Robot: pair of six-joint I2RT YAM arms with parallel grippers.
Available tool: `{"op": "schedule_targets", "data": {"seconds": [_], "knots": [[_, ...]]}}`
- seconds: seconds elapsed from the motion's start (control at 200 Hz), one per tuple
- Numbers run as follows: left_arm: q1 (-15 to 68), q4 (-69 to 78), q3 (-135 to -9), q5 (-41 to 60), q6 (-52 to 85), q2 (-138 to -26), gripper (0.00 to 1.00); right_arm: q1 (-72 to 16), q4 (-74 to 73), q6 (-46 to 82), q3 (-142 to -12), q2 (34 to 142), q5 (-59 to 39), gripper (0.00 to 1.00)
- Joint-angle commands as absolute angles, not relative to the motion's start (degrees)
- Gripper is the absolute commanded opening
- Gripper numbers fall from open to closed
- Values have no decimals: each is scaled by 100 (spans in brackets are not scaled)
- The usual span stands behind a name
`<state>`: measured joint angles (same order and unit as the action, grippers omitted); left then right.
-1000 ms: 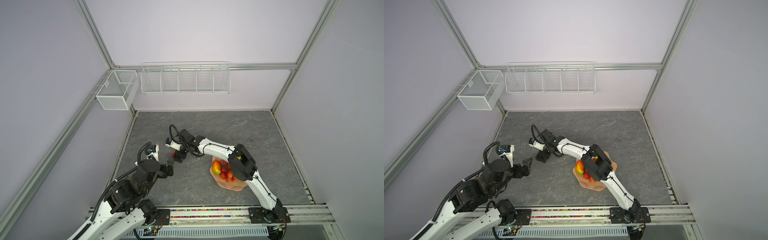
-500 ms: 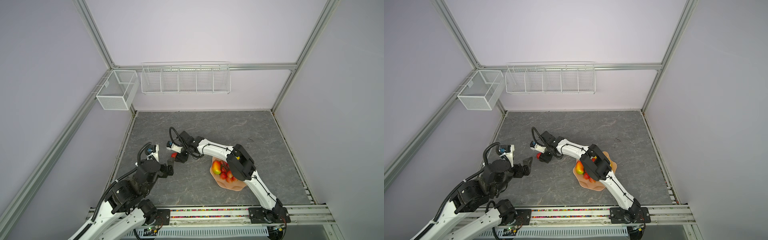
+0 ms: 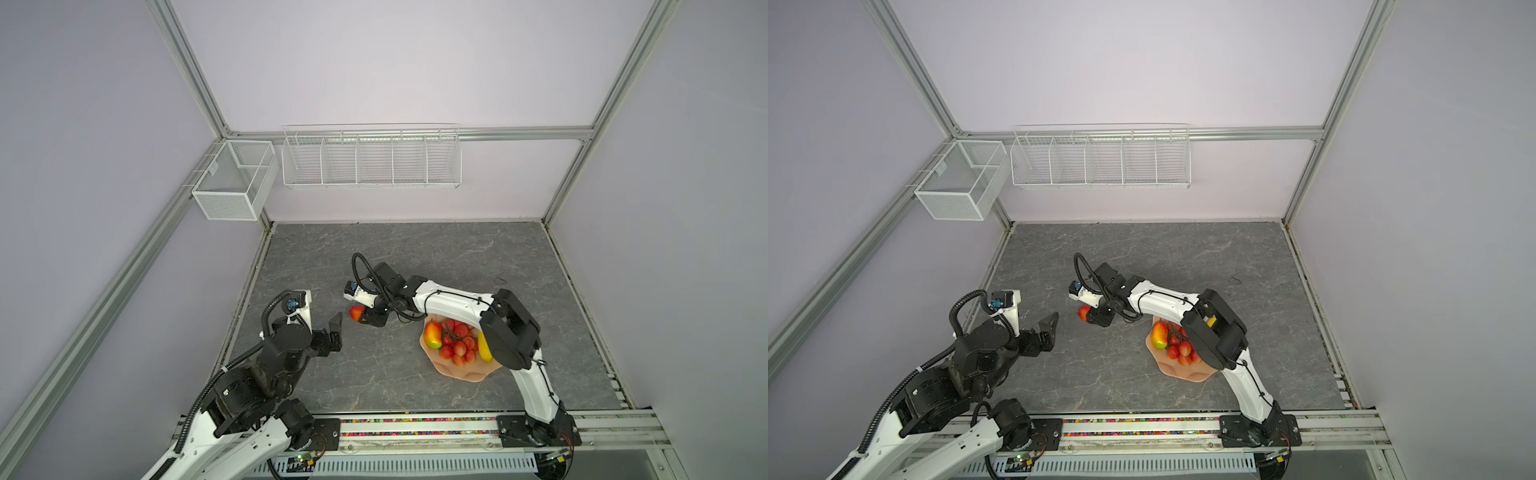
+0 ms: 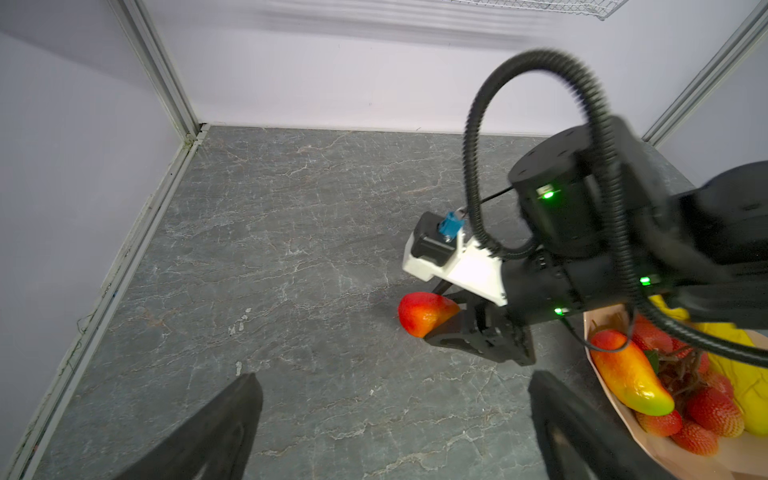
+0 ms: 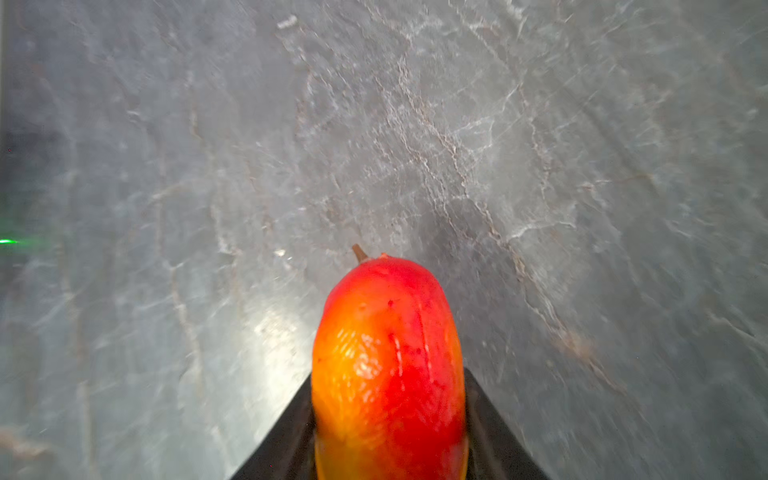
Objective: Place and organize the fake fruits in the fruit bowl
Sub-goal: 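Carry the red-yellow mango into the bowl with the right gripper and release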
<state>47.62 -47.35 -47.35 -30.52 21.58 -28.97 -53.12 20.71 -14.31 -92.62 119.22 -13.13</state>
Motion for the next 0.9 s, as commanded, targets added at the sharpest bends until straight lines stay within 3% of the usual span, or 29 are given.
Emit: {"op": "schedule_targets", "data": {"seconds": [0.0, 0.41, 0.695, 0.895], "knots": [[4738, -4486, -4637, -2872, 1925, -2956, 99, -5290, 1912, -1248, -8635, 10738, -1496, 46], [4737, -1743, -3801, 332, 1422, -3486, 99, -5291, 4197, -1239, -6214, 7458, -209, 47], [4745, -1438, -3976, 600, 783, -4530, 99, -5292, 5447, -622, -5932, 6364, 598, 47], [4739, -1155, -4082, 1337, 904, -4909, 99, -5345, 5584, -514, -5758, 6505, 399, 49]]}}
